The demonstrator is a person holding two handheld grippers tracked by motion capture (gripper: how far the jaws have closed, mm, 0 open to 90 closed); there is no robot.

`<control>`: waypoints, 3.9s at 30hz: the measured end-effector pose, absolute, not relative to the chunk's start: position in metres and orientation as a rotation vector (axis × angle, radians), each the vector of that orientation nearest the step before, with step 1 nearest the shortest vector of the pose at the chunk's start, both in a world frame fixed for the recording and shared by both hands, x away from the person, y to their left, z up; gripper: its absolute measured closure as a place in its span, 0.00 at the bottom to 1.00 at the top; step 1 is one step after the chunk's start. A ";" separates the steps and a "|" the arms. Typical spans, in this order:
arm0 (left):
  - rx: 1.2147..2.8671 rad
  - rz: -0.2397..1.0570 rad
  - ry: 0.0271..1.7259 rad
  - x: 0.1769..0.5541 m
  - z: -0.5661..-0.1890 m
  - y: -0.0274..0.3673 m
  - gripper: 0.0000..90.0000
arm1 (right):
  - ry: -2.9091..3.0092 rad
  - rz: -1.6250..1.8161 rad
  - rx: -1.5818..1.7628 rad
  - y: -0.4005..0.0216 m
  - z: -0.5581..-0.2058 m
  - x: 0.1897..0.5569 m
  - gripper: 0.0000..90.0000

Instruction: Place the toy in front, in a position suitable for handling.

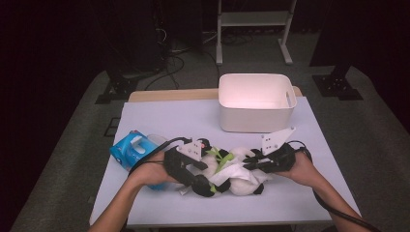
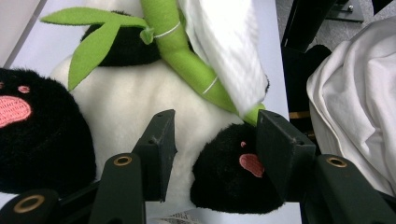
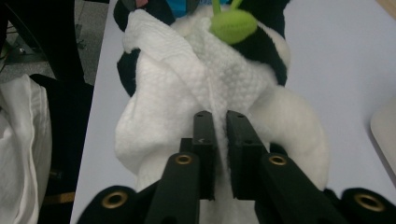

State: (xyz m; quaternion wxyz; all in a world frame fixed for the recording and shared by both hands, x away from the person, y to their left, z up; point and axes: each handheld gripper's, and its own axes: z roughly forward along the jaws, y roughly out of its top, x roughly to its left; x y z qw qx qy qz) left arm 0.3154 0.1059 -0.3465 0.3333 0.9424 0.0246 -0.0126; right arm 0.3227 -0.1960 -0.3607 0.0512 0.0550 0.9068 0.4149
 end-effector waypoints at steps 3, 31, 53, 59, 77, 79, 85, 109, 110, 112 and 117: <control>2.461 -0.031 0.071 0.316 -0.347 0.107 0.52 | 2.767 1.245 0.192 -0.206 -0.364 0.322 0.94; 2.472 0.086 0.080 0.316 -0.334 0.108 0.50 | 2.775 1.278 0.198 -0.198 -0.368 0.325 0.96; 2.507 0.141 0.054 0.319 -0.361 0.079 0.54 | 2.775 1.265 0.222 -0.219 -0.365 0.318 0.95; 2.449 0.167 0.096 0.309 -0.364 0.087 0.54 | 2.773 1.277 0.235 -0.226 -0.372 0.315 0.96; 2.452 0.240 0.074 0.304 -0.366 0.091 0.54 | 2.733 1.240 0.190 -0.210 -0.362 0.314 0.96; 2.444 0.243 0.075 0.303 -0.367 0.092 0.54 | 2.738 1.248 0.206 -0.213 -0.363 0.314 0.96; 2.447 0.262 0.076 0.302 -0.367 0.090 0.54 | 2.744 1.186 0.304 -0.240 -0.372 0.311 0.96; 2.463 0.273 0.093 0.301 -0.366 0.088 0.54 | 2.737 1.327 0.292 -0.219 -0.349 0.311 0.66; 2.465 0.276 0.092 0.300 -0.366 0.088 0.54 | 2.737 1.315 0.281 -0.212 -0.350 0.312 0.65; 2.462 0.275 0.094 0.300 -0.367 0.089 0.53 | 2.751 1.280 0.249 -0.196 -0.353 0.315 0.67; 2.454 0.267 0.088 0.301 -0.367 0.091 0.54 | 2.729 1.238 0.148 -0.185 -0.357 0.312 0.91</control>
